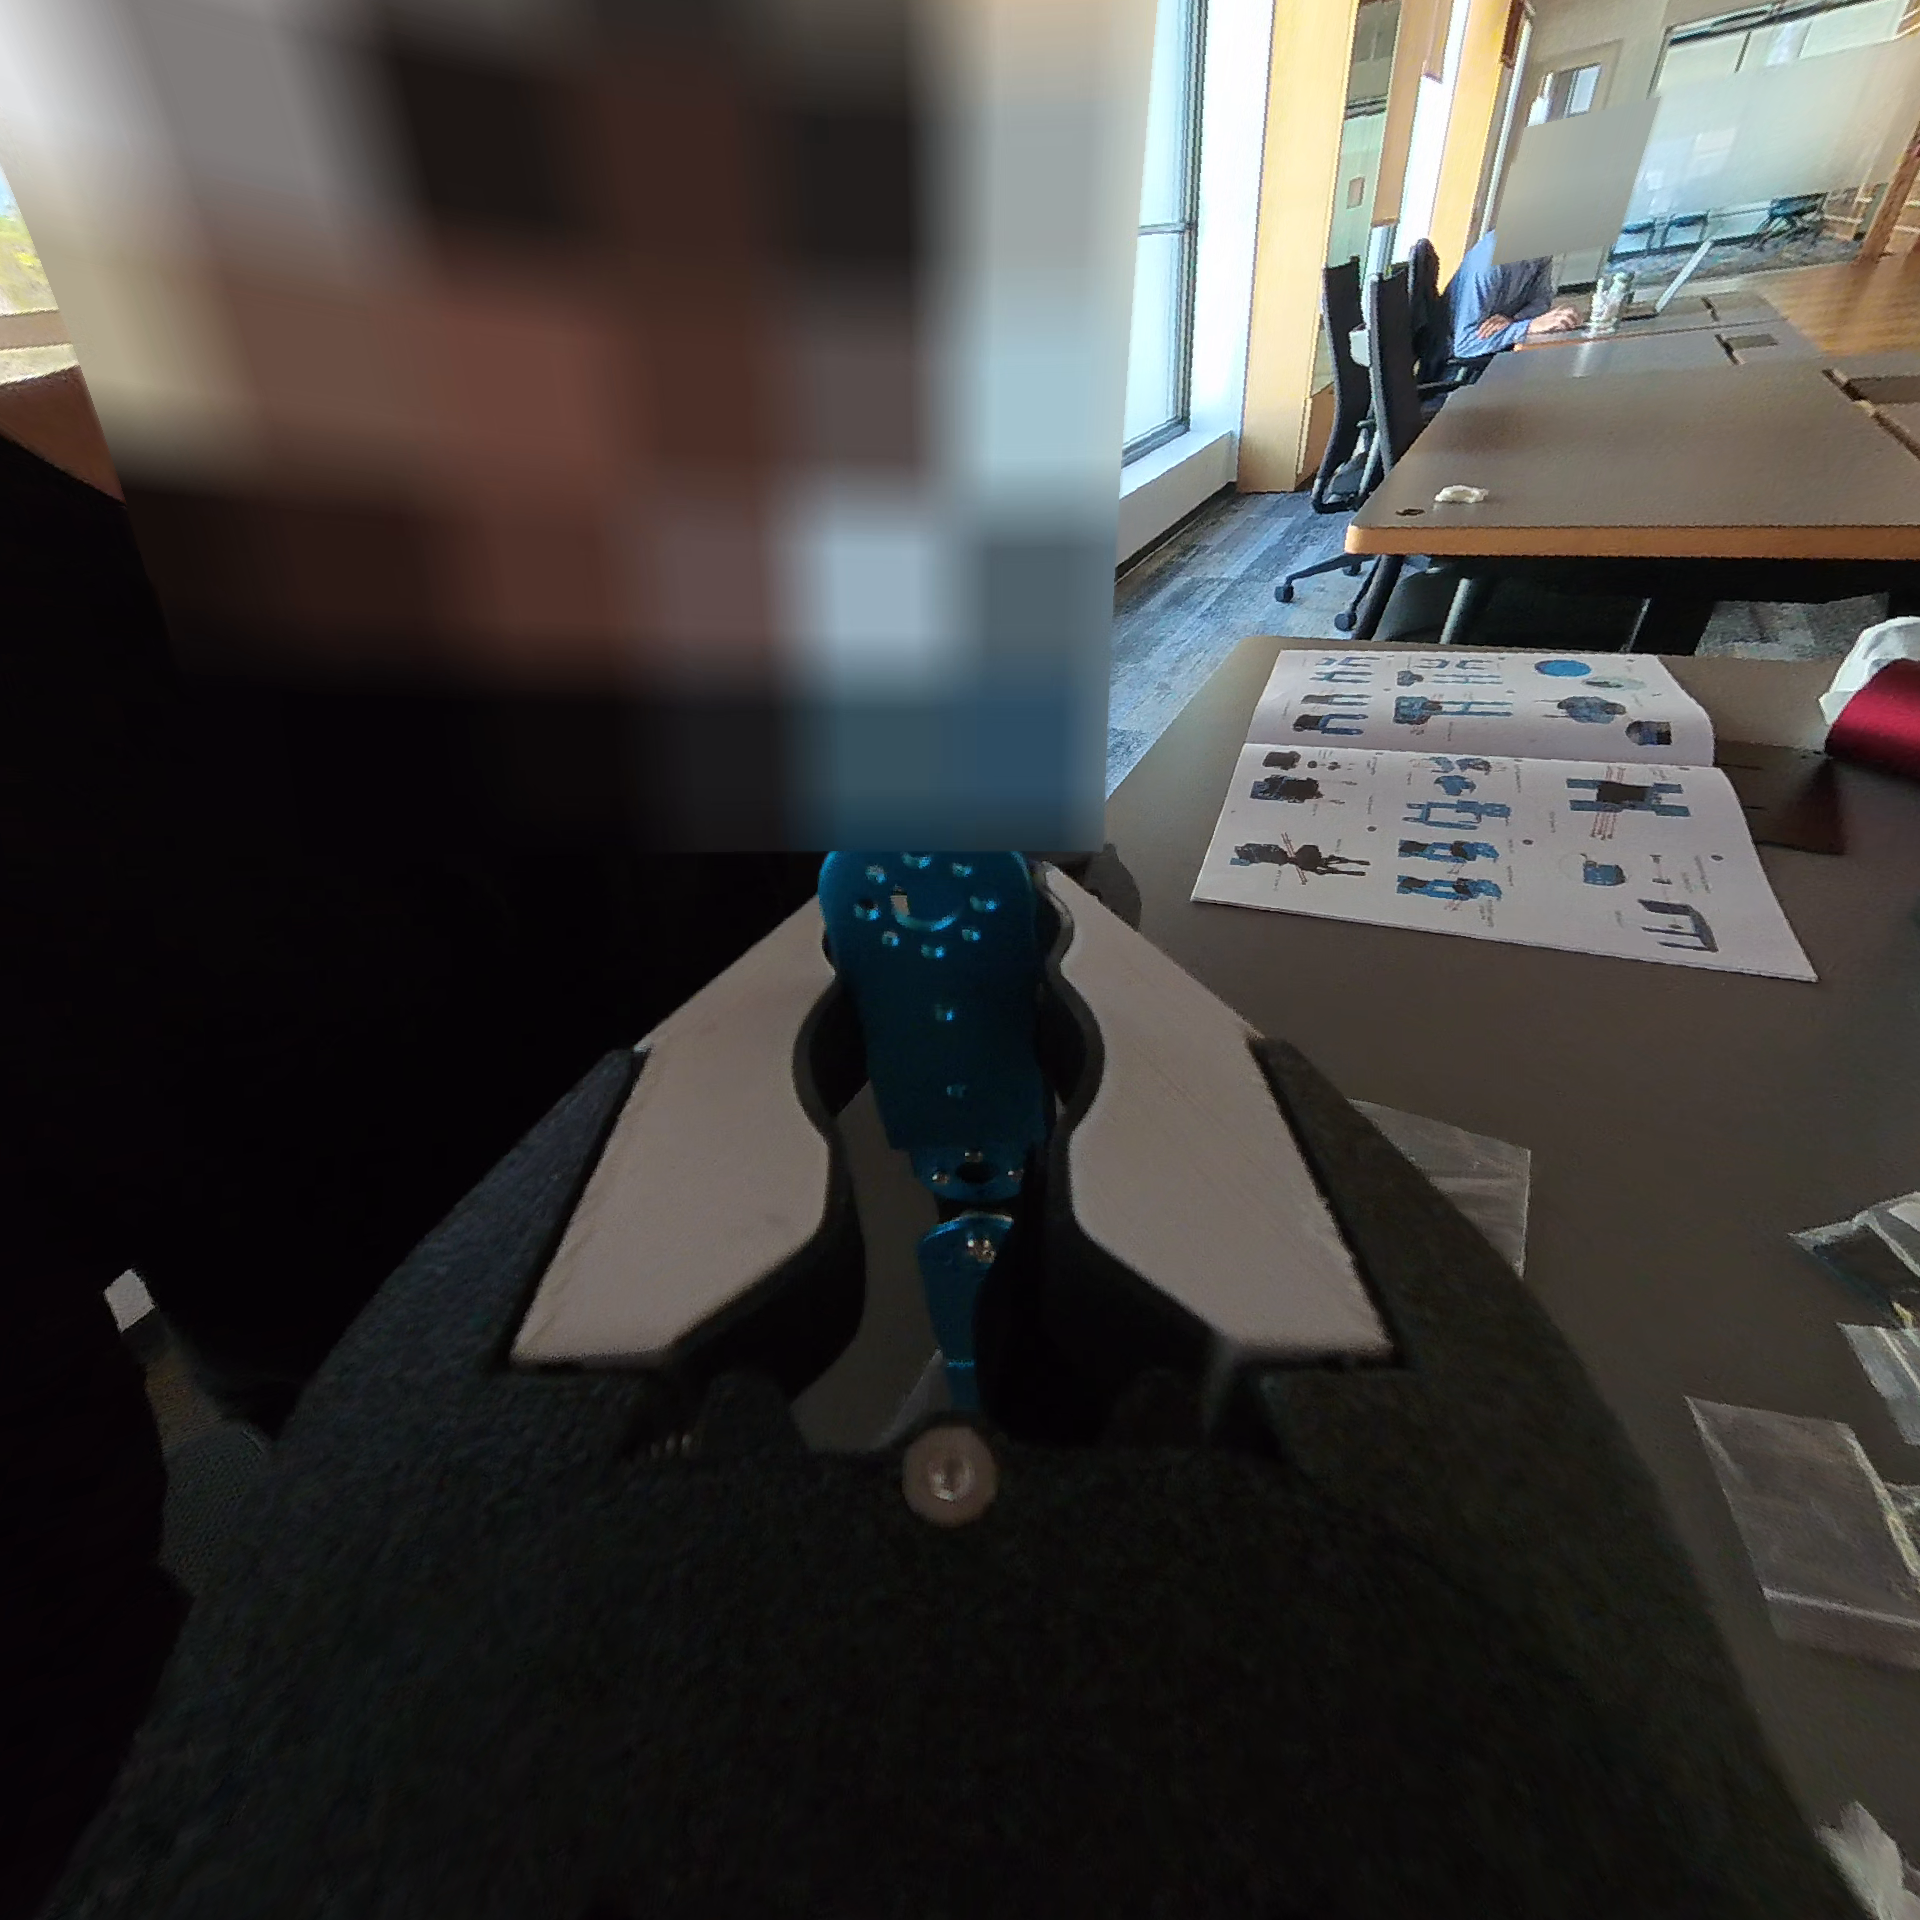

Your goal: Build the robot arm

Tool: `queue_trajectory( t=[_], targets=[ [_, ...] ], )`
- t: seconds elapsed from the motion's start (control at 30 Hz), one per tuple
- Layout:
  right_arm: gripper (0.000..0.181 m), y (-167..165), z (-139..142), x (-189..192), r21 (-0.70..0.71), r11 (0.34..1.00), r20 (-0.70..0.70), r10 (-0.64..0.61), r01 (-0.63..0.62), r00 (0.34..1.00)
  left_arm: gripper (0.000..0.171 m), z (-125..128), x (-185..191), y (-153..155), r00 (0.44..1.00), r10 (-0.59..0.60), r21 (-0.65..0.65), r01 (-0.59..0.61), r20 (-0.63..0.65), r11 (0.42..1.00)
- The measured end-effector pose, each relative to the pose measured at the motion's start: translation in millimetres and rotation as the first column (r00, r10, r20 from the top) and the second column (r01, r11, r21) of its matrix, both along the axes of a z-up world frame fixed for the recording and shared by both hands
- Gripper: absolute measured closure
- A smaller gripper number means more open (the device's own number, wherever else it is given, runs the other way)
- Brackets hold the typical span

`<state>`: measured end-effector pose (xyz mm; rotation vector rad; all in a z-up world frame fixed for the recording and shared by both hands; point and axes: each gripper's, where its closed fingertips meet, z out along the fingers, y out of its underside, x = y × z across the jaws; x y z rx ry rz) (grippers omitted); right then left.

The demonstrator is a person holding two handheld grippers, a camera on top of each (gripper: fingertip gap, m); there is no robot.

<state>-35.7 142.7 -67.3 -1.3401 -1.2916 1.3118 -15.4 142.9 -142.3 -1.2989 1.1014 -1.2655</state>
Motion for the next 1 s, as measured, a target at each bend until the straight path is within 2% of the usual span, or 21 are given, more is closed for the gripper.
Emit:
queue_trajectory(
  t=[0.23,0.27,0.43,0.53,0.67,0.87,0.97,1.0],
  targets=[
    [0.153,0,1,-2,0.003,1.000,-0.016,0.012,-0.012,1.000,0.143,0,1,-3,1.000,-0.029,-0.049,0.030,0.011,0.998],
    [0.154,1,1,-2,0.005,1.000,-0.020,0.007,-0.007,1.000,0.137,0,1,-1,1.000,-0.016,-0.059,0.017,0.015,0.998],
    [0.153,2,2,-1,0.001,1.000,-0.042,0.013,-0.013,0.999,0.134,14,0,2,0.997,0.020,-0.047,-0.017,0.073,0.999],
    [0.154,2,3,-1,-0.002,1.000,-0.057,0.020,-0.020,0.998,0.144,17,1,-3,0.996,0.001,-0.027,0.001,0.084,1.000],
    [0.153,4,5,-3,-0.004,1.000,-0.078,0.021,-0.021,0.997,0.146,17,0,-2,0.995,0.041,0.022,-0.043,0.087,0.999],
    [0.154,5,4,2,-0.004,1.000,-0.098,0.015,-0.016,0.995,0.147,18,0,-2,0.994,0.045,0.011,-0.047,0.101,0.999],
    [0.148,1,-4,3,-0.022,1.000,-0.061,0.013,-0.014,0.998,0.146,18,2,-4,0.994,0.034,0.005,-0.034,0.105,0.999],
    [0.137,3,-12,1,-0.027,1.000,-0.023,-0.009,0.008,1.000,0.146,18,2,-5,0.994,0.033,0.001,-0.033,0.107,0.999]
  ],
)
